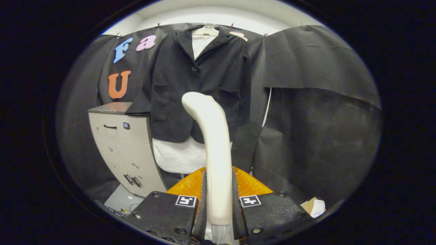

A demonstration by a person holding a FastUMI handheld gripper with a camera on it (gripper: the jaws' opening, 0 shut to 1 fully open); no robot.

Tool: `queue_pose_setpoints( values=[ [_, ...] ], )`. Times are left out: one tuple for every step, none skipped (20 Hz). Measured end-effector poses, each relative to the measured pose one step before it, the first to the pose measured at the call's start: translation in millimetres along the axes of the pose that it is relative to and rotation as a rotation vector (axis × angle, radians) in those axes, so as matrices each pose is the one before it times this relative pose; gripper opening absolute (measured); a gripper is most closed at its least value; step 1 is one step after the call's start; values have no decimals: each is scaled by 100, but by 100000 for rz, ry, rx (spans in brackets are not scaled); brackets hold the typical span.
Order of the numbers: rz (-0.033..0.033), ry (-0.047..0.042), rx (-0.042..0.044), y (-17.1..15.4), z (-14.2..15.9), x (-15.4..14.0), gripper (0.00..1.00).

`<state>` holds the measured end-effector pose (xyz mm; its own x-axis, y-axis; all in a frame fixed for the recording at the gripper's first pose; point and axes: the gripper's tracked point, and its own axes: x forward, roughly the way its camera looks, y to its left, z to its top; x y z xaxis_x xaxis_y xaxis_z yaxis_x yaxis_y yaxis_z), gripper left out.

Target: Iron the clothes twice with a garment steamer, once on the left side and once on the right side.

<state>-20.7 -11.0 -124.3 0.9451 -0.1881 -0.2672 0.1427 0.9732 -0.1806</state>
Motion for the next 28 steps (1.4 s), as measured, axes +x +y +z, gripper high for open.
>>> queue_pose_setpoints(
  values=[
    [-31, -217, 40, -89, -176, -1281, 33],
    [17, -123, 107, -95, -250, -1169, 33],
    [78, 33, 182, -21, -184, -1126, 33],
    [139, -27, 618, -79, -313, -1026, 33],
    [120, 75, 630, -101, -100, -1106, 33],
    [117, -170, 804, -83, -130, -946, 33],
    [158, -192, 412, -107, -10, -1034, 33],
    [544, -1091, 397, -69, 113, -981, 33],
    [506, -1201, 302, -133, 206, -985, 33],
    [508, -837, 132, -227, 58, -833, 33],
    [350, -459, -14, -257, 248, -734, 33],
    [388, -665, -57, -266, 173, -763, 33],
    [-31, -653, -63, -246, 399, -866, 33],
    [235, -698, -131, -321, 138, -741, 33],
    [243, -790, 398, -230, 472, -795, 33],
    [137, -609, 154, -126, 274, -627, 33],
    [9, -846, 10, -155, 364, -510, 33],
    [124, -697, 451, -77, 321, -413, 33],
    [507, -688, 661, 5, 377, -253, 33],
    [458, -566, 874, -22, 272, -237, 33],
    [605, -724, 734, -41, 314, -324, 33],
    [529, -609, 695, -142, 212, -259, 33],
    [1124, -1019, 412, -130, 92, -281, 33],
    [1065, -988, -295, -122, -22, -109, 33],
    [615, 435, -726, -246, -308, 64, 33],
    [990, 744, -344, -321, -459, 27, 33],
    [1392, 340, -34, -287, -179, -194, 33],
    [1069, 220, -382, -512, -51, -202, 33]
  ],
)
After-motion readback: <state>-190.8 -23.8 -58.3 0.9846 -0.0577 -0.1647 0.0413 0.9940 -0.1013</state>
